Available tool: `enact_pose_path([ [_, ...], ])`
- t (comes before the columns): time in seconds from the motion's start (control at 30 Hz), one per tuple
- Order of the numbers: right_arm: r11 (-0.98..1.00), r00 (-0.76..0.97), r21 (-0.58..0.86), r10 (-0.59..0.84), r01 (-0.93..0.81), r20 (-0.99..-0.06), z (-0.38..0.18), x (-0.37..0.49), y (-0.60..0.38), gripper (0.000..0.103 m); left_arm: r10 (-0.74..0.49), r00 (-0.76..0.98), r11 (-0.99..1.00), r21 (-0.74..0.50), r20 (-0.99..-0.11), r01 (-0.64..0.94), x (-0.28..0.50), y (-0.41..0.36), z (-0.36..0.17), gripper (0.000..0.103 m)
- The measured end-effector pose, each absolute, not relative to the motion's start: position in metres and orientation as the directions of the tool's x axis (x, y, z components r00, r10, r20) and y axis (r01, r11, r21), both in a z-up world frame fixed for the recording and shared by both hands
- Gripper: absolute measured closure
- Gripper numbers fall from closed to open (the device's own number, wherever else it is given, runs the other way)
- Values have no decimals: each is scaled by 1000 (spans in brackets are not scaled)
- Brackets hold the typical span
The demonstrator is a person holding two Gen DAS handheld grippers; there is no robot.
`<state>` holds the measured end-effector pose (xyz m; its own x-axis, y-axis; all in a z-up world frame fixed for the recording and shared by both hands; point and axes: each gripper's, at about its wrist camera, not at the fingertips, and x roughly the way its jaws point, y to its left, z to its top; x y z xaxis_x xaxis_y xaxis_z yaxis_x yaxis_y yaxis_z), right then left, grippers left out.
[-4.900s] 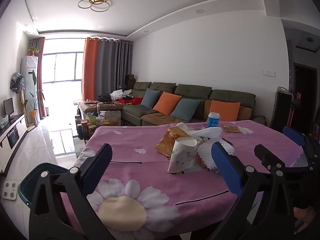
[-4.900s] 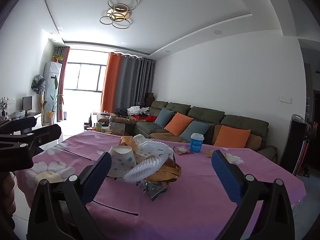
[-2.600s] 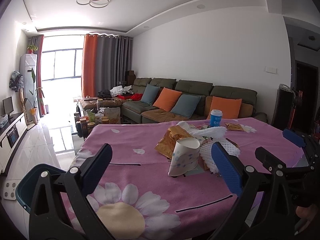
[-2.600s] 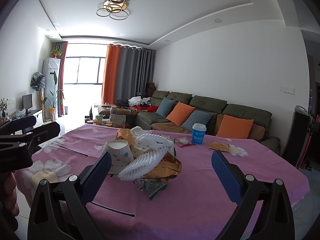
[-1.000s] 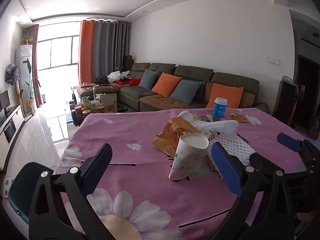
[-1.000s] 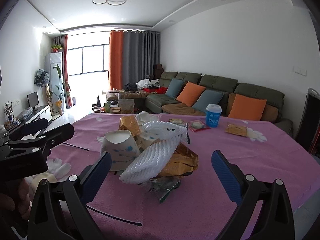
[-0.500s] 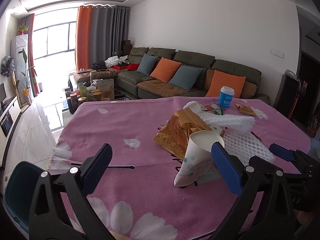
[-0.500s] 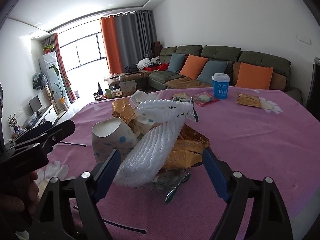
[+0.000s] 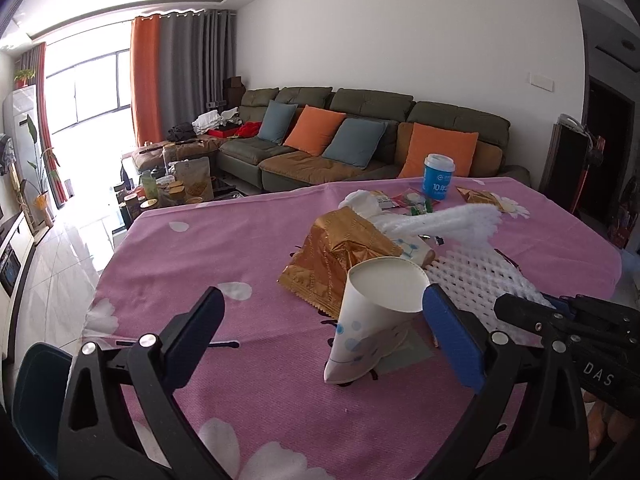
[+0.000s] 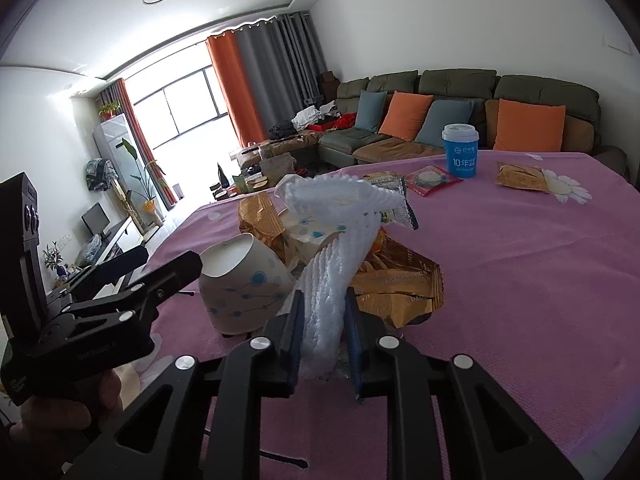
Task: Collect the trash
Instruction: 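Grasp the white paper cup with the left tool while the right tool grasps the white foam net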
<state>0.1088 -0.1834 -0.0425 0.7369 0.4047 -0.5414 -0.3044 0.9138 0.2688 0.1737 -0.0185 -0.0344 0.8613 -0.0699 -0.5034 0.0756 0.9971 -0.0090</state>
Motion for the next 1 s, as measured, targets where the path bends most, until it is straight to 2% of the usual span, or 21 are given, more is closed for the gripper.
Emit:
enact_pose_path([
  [0.23, 894, 728, 305, 445, -328, -522, -36, 103, -193, 93, -73, 850, 994, 34, -521, 106, 184, -38, -39, 5],
  [0.43, 885, 723, 324, 460, -333, -514, -31, 97, -203, 93, -106, 819, 989, 25, -565, 146, 198, -46, -48, 7],
  [0.6, 887, 727, 330, 456, -323, -514, -30, 93, -212, 93, -162, 782, 977, 17, -601, 214, 209, -54, -58, 20],
  [0.8, 877, 702, 338, 478, -342, -528, -31, 93, -211, 93, -198, 743, 972, -28, -640, 235, 220, -50, -71, 44],
  [1.0, 863, 680, 356, 502, -357, -534, -30, 91, -212, 93, -215, 742, 969, -43, -634, 244, 214, -44, -76, 68],
])
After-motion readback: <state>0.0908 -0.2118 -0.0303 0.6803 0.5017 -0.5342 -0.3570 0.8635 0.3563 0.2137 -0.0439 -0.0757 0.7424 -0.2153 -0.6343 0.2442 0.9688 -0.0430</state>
